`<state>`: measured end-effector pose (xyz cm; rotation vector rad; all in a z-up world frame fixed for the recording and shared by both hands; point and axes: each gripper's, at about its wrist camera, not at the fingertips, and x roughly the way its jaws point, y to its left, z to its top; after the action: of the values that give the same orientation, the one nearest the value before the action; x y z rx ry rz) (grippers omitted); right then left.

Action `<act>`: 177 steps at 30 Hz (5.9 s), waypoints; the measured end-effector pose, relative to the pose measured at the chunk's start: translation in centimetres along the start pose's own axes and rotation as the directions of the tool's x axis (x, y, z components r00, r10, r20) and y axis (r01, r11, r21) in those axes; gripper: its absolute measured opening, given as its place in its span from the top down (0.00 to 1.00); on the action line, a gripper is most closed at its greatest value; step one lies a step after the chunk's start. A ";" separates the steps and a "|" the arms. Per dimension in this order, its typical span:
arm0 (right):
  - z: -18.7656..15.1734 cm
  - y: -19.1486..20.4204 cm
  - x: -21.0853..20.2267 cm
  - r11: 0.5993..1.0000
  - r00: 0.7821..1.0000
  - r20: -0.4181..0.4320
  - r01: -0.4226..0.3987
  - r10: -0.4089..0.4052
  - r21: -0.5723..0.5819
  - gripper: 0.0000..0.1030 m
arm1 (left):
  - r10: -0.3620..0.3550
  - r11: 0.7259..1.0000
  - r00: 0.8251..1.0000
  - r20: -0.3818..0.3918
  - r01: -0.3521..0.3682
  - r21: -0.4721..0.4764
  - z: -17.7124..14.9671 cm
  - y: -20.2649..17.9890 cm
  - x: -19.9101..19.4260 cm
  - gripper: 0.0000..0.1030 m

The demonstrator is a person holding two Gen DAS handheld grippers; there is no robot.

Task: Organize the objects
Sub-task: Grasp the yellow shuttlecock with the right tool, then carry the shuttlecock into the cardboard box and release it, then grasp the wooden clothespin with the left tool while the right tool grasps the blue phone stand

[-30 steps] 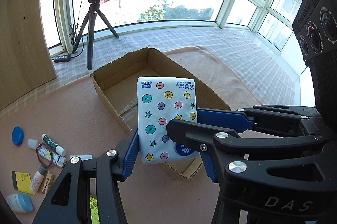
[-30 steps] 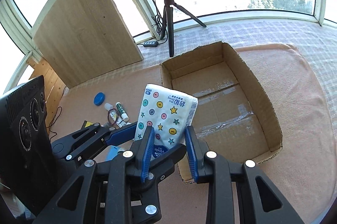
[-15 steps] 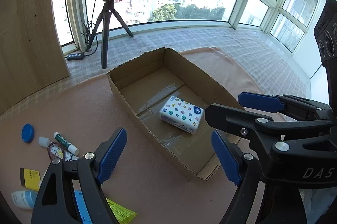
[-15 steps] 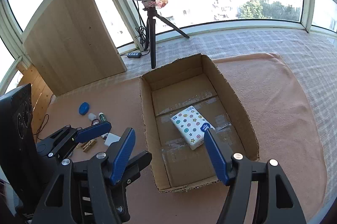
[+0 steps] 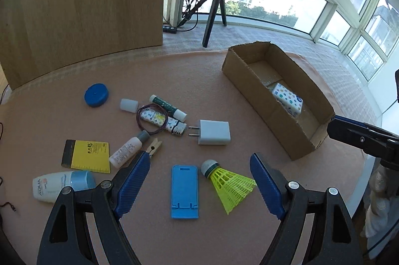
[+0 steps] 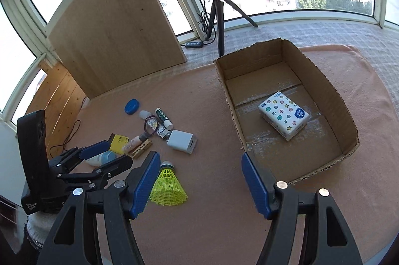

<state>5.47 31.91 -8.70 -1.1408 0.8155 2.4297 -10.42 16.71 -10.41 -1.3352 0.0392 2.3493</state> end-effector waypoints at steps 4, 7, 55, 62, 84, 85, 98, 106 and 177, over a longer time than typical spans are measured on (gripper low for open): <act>-1.9 1.4 1.3 1.000 0.999 -0.035 -0.017 0.018 0.003 0.38 | 0.013 1.000 1.000 -0.013 -0.014 -0.020 -2.5 2.3 -1.0 0.18; -3.2 1.8 2.5 0.999 0.996 -0.072 -0.042 0.044 0.023 0.38 | 0.004 1.000 0.999 -0.033 -0.005 -0.026 -4.2 2.6 -1.1 0.22; -3.1 4.7 6.3 0.989 0.993 -0.116 -0.013 -0.004 -0.147 0.98 | -0.090 0.994 0.995 -0.046 0.093 0.062 -3.1 -3.4 2.8 0.97; -0.9 3.4 3.0 0.989 0.999 -0.035 0.027 -0.033 -0.145 0.98 | -0.126 0.985 0.992 0.008 0.124 0.121 0.2 -6.8 1.7 0.97; 2.5 -6.6 -1.6 0.982 0.982 0.052 0.183 -0.181 -0.041 0.98 | -0.210 0.948 0.977 0.032 0.196 0.252 6.0 -19.3 5.2 0.97; 2.6 -6.8 -1.6 0.982 0.981 0.054 0.187 -0.185 -0.040 0.98 | -0.211 0.947 0.977 0.031 0.196 0.253 6.1 -19.5 5.4 0.97; 2.4 -8.1 -1.2 0.961 0.961 0.032 0.275 -0.274 -0.024 0.56 | -0.131 0.967 0.991 0.006 0.126 0.222 6.1 -16.3 6.7 0.56; 2.5 -5.2 -0.5 0.972 0.973 0.038 0.230 -0.228 -0.048 0.56 | -0.105 0.977 0.994 0.015 0.100 0.186 5.6 -12.3 5.3 0.56; -5.3 11.7 16.1 0.954 0.956 -0.246 0.087 -0.161 -0.287 0.56 | 0.037 0.995 0.995 -0.095 -0.045 -0.086 -10.7 8.4 -0.7 0.51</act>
<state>-7.49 20.37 -19.84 -1.5990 0.4667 2.3642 -4.61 6.31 -17.14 -1.4988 -0.0089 2.3458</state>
